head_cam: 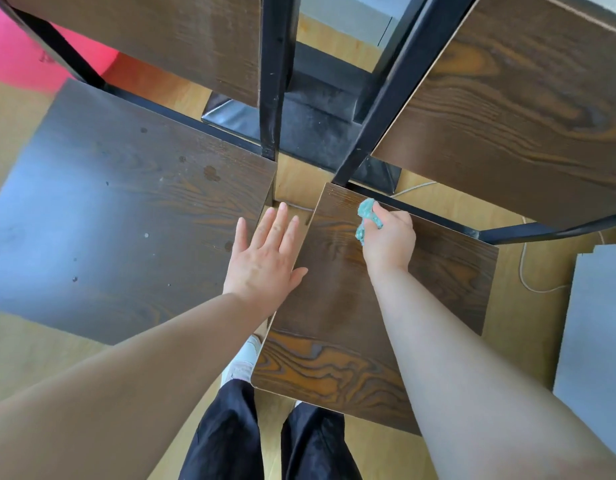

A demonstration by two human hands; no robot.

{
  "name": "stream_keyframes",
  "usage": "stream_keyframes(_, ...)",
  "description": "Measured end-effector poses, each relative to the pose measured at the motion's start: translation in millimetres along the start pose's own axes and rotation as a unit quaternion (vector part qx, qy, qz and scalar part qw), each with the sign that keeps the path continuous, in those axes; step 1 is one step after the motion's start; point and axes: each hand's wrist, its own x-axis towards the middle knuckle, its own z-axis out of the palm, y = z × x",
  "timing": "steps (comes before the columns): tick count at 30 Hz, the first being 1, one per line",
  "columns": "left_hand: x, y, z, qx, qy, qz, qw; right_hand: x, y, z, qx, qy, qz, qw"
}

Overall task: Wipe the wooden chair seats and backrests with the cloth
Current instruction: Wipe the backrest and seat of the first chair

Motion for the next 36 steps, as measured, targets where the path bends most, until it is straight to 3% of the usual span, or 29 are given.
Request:
stream_keyframes(14, -10, -29, -7, -0.004, -0.003, -0.024, 1.0, -14, -71, 37, -0.026, -0.046, -0.068, 0.996)
stream_keyframes(23, -31, -28, -5, -0.001, -0.016, -0.029, 0.999, -73, -43, 39, -0.085, -0.119, -0.176, 0.973)
stream_keyframes(27, -31, -17, -3, 0.004, -0.007, -0.023, 1.0, -90, -27, 37, -0.004, -0.157, -0.151, 0.976)
stream_keyframes(32, -30, 2, 2, 0.019, -0.006, -0.014, 1.0, -87, -4, 10, 0.054, -0.096, -0.163, 0.98)
stream_keyframes(36, -28, 29, 2, 0.031, -0.025, 0.003, 0.999, -66, 48, -33, 0.068, -0.023, -0.054, 0.996)
